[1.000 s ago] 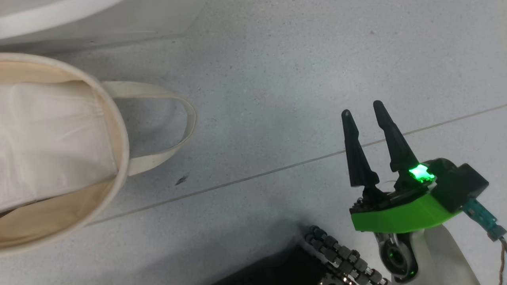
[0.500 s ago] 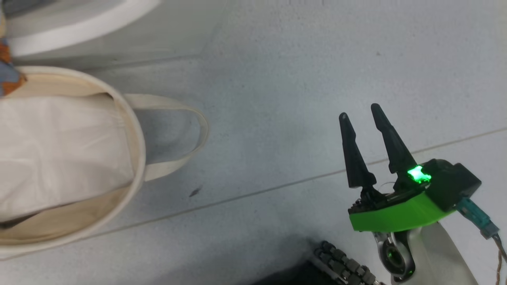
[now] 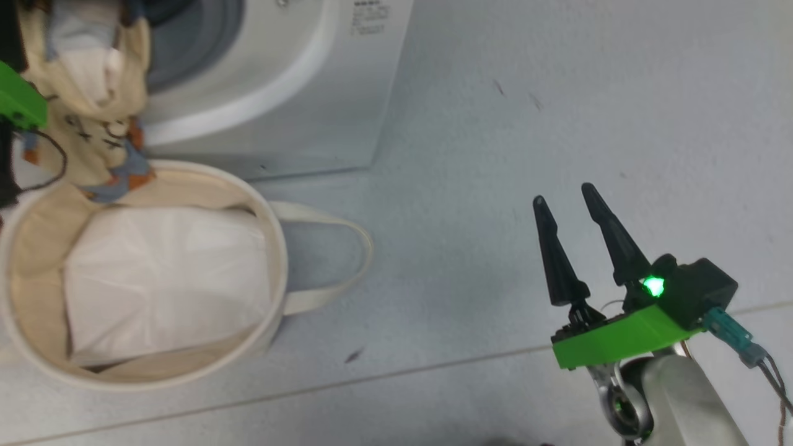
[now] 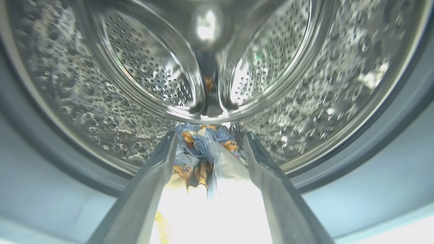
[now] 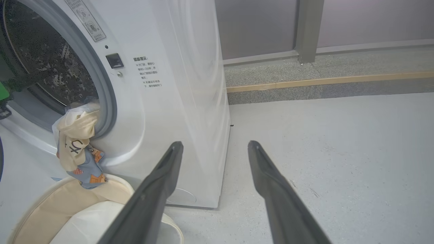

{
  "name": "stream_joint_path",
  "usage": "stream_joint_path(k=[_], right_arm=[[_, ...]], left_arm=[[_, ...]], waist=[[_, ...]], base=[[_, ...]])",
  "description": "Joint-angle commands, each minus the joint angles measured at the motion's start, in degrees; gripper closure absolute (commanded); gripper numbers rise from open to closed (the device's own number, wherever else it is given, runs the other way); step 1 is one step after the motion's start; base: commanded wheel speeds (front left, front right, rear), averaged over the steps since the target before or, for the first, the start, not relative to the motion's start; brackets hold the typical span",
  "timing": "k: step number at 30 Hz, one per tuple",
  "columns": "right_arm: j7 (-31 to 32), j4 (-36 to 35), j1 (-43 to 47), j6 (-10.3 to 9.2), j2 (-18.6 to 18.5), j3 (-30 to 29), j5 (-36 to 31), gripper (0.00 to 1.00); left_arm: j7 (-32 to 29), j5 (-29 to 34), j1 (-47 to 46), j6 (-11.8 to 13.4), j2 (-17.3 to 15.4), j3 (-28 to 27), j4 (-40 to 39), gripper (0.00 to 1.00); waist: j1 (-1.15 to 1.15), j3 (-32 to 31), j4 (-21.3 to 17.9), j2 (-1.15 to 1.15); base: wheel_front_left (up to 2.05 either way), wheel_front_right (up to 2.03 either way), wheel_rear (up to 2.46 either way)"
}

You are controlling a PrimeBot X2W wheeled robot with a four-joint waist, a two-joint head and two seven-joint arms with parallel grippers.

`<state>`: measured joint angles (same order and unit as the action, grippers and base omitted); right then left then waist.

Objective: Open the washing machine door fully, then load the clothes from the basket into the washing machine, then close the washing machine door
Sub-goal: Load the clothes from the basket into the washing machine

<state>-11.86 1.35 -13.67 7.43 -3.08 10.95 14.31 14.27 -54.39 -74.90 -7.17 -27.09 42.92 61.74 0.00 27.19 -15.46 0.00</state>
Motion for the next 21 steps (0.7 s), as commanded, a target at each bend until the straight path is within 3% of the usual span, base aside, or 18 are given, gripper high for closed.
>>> stream_joint_path(k=[1, 12, 21], right_arm=[[0.41, -1.45, 1.28, 0.06, -0.91, 0.68, 0.17, 0.0], [3.74, -2.86, 6.14, 0.06, -3.87, -0.82, 2.38, 0.0], [5.19, -3.34, 8.68, 0.06, -5.72, -0.56, 4.02, 0.0]], left_arm=[[0.69, 0.18, -0.17, 0.52, -2.26, -3.11, -2.61, 0.0], [0.72, 6.99, 27.33, 6.97, 1.37, -23.71, -24.55, 0.0], [0.73, 13.25, 48.59, 7.99, 8.73, -35.27, -38.42, 0.0]], waist=[[0.0, -4.75, 2.87, 0.0], [0.0, -15.05, 7.79, 0.0], [0.0, -20.41, 9.87, 0.0]], base=[[0.0, 0.0, 0.0], [0.0, 0.0, 0.0], [0.0, 0.0, 0.0]])
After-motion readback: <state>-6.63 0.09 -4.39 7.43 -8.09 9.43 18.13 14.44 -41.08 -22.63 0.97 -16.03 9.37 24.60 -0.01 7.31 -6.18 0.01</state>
